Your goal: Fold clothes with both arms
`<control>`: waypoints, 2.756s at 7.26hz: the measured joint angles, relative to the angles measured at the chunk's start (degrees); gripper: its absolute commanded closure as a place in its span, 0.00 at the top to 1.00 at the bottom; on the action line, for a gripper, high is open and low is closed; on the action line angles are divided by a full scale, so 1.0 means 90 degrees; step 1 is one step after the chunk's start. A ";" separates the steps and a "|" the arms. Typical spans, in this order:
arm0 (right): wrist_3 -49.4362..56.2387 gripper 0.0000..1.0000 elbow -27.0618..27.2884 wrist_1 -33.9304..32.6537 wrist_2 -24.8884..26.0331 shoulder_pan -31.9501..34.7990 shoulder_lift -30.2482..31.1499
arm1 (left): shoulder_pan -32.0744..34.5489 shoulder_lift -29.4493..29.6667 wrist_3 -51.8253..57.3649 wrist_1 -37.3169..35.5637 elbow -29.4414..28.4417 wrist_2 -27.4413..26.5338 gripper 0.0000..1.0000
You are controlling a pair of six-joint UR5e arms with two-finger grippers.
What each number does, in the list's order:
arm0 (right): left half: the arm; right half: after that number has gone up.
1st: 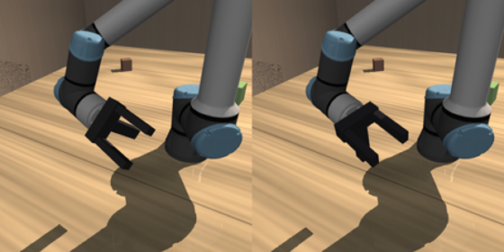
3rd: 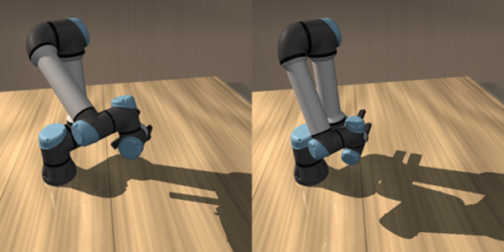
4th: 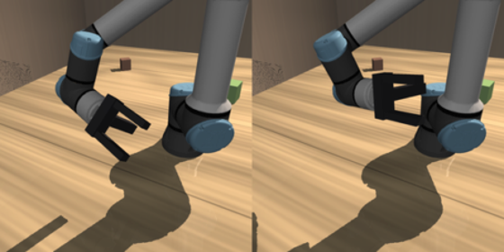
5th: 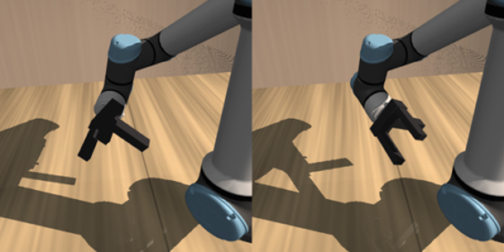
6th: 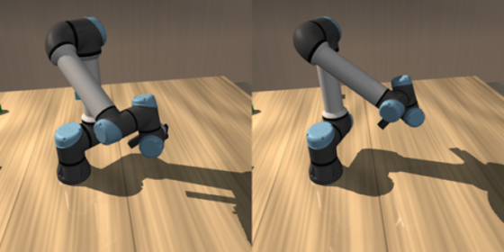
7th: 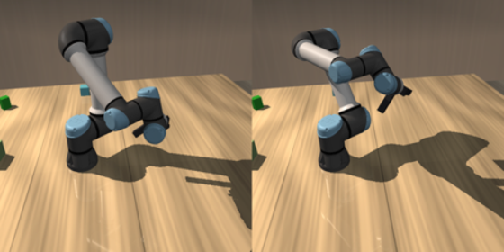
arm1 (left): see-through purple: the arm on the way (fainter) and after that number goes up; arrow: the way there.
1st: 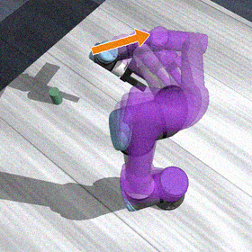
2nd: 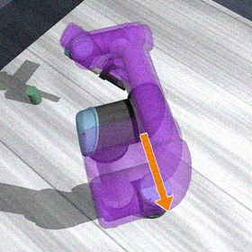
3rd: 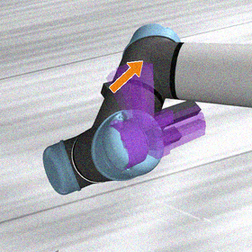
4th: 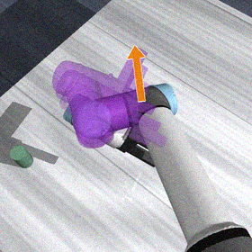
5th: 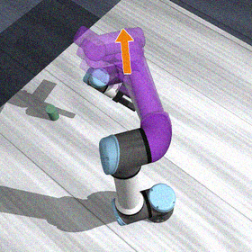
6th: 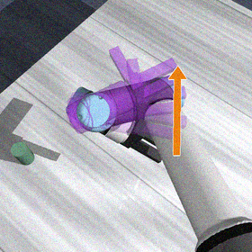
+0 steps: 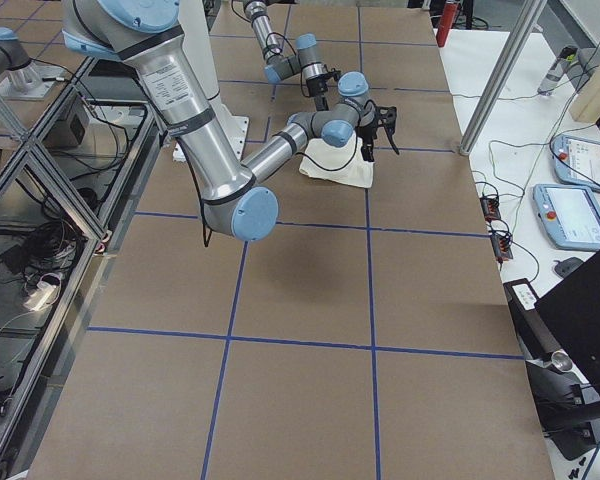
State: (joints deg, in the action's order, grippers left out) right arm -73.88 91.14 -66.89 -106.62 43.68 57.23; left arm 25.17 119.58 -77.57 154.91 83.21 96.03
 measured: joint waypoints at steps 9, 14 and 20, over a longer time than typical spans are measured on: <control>-0.0004 1.00 0.0000 0.0000 0.0039 0.0000 0.0018 | -0.0287 -0.0623 0.0024 0.0775 0.0027 0.0034 0.05; 0.0002 1.00 -0.0009 -0.0006 0.0026 0.0007 0.0009 | -0.0221 -0.0917 0.0021 0.1049 0.0163 0.0199 1.00; 0.0006 1.00 -0.0018 -0.0010 -0.0005 0.0010 0.0010 | 0.0503 -0.0656 -0.0497 0.0459 0.0748 0.1114 1.00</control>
State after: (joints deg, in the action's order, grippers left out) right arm -73.83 90.98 -66.97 -106.67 43.77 57.32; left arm 29.70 113.67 -82.04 159.04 89.94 106.06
